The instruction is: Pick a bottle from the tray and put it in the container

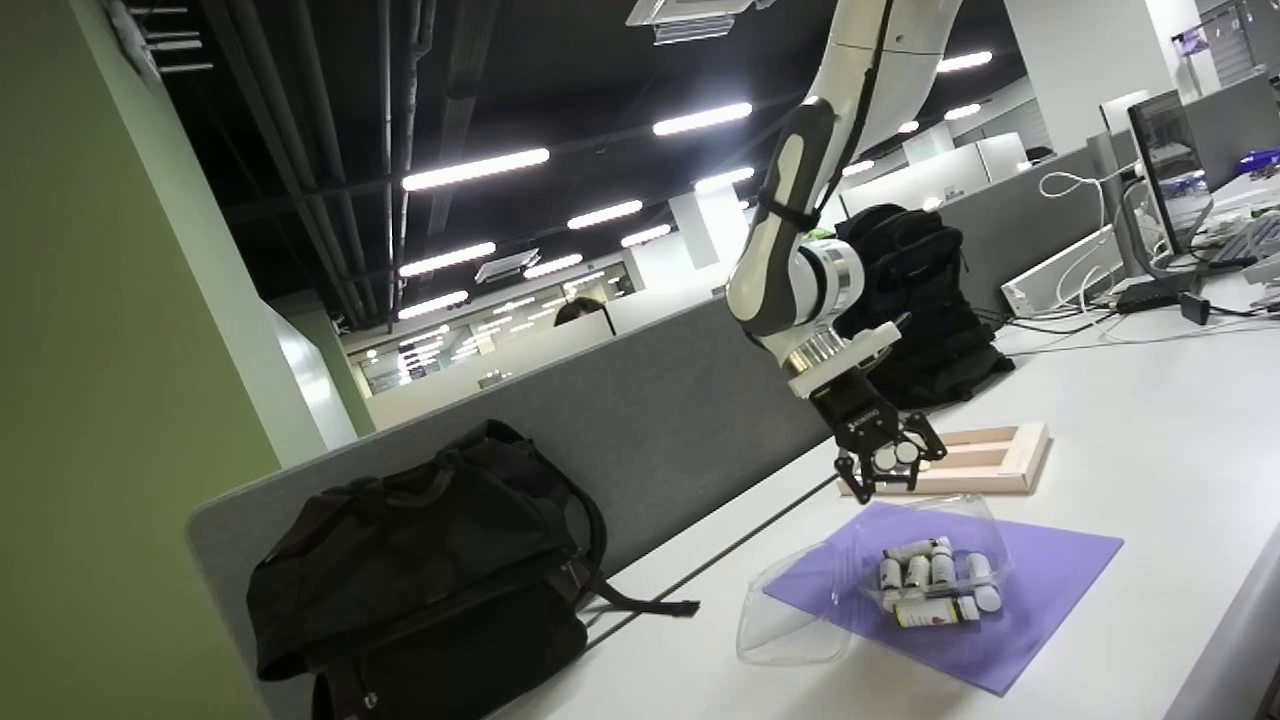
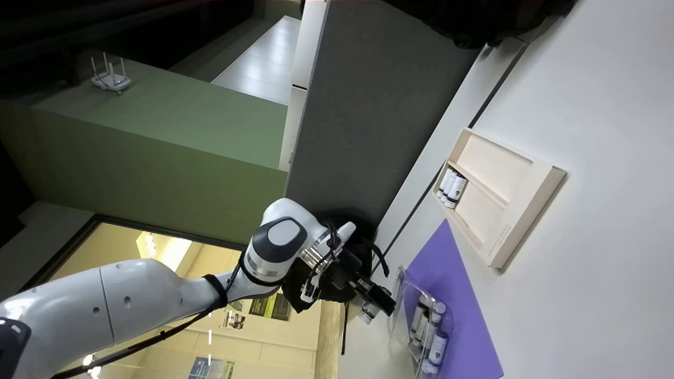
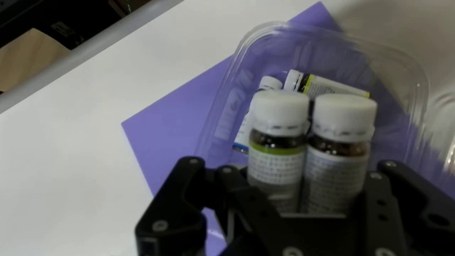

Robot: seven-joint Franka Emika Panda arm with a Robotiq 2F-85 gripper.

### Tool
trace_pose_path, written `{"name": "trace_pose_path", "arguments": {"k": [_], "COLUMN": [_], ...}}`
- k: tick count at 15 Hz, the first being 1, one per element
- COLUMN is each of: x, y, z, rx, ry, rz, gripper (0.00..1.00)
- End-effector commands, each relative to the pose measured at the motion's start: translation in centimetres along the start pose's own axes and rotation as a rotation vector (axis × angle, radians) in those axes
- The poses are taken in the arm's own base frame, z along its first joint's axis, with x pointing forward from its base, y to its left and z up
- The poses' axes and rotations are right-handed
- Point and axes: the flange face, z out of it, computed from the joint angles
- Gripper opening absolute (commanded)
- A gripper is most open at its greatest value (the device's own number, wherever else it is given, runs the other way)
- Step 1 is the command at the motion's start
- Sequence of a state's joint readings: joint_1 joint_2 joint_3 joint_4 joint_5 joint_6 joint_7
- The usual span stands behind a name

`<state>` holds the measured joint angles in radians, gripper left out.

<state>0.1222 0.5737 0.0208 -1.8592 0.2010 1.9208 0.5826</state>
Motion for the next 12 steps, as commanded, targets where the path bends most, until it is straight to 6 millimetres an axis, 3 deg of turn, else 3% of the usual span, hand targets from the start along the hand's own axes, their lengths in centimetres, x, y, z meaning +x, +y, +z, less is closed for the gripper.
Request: {"name": "trace_pose_path", "arguments": {"k": [1,2,4,7,11,12], "x": [-1.3,-1.5,-1.9,-2.3,-2.1,-2.9], "y": [-2.1,-2.6,-3.3,-3.7,-3.7,-2.4], "z": [1.7,2.4,3.3,3.6,2.5,1.3], "rx": [-0.058,-0.072,-0.086,-0.096,-0.079,-0.076], "ry": [-0.041,-0.052,-0.067,-0.084,-0.081,-0.079], "rz": [-0.066,-0.081,-0.113,-0.156,-0.177,-0.179], "gripper": [0.00,0.26,0.32,0.51,0.75,0.81]}}
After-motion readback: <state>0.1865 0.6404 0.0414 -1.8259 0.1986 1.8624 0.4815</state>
